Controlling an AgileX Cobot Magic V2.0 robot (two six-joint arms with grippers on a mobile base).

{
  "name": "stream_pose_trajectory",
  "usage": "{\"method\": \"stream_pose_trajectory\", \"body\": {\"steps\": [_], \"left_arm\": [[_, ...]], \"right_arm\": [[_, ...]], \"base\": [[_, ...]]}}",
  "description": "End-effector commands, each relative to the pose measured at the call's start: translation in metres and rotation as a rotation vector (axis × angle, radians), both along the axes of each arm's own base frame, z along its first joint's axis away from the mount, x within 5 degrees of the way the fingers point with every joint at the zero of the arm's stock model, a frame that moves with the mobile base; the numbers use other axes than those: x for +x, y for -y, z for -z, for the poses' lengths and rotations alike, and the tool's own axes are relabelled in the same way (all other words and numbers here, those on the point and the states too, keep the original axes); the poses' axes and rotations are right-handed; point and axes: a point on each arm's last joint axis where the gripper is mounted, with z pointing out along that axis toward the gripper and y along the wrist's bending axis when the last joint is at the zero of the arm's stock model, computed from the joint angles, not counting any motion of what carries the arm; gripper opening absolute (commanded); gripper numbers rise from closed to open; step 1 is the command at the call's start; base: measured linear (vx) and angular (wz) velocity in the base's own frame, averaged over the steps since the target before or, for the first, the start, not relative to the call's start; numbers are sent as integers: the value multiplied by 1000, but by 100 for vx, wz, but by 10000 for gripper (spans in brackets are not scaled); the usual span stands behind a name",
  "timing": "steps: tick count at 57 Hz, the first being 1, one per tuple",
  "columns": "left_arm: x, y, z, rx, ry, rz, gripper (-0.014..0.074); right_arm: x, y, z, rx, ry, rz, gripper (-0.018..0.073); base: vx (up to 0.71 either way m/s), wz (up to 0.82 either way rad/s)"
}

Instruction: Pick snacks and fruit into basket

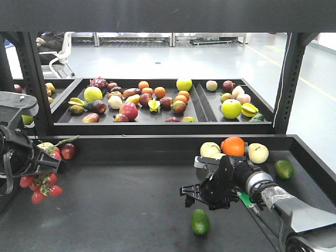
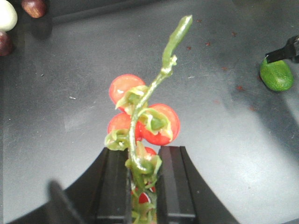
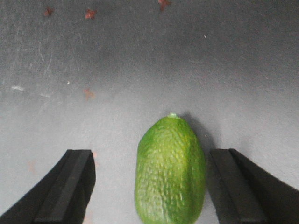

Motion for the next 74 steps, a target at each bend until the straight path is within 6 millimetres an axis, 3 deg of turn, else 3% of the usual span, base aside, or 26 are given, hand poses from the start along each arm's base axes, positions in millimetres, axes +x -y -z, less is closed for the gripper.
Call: {"method": "stream_pose_trajectory", "body": {"steps": [1, 17, 26, 30, 35, 42, 55, 67, 74], "left_arm": [[-6, 0, -25, -26, 130, -1, -6], [-5, 0, -26, -14, 141, 11, -6], [-5, 0, -27, -15, 146, 11, -6], [-6, -1, -28, -17, 150, 11, -6], [-10, -1, -33, -20, 172, 11, -6], [-11, -1, -36, -23, 186, 10, -6], [-11, -1, -36, -23, 188, 10, -6], [-11, -1, -36, -23, 186, 10, -6], [-11, -2, -36, -18, 187, 11, -6]], "right_arm": [[7, 2, -44, 33, 125, 17, 551], [8, 0, -38, 64, 85, 39, 551], [1, 1, -29, 60, -45, 27, 547], [-2, 4, -24, 92, -106, 33, 543], [-2, 21, -19, 174, -201, 82, 513], [0, 32, -19, 183, -202, 106, 484], [0, 30, -20, 193, -186, 52, 473], [2, 31, -24, 160, -127, -19, 529], [4, 30, -40, 133, -69, -104, 568]], "base": [[0, 0], [0, 0], [0, 0], [0, 0], [0, 0], [0, 0], [0, 0], [0, 0], [0, 0]]}}
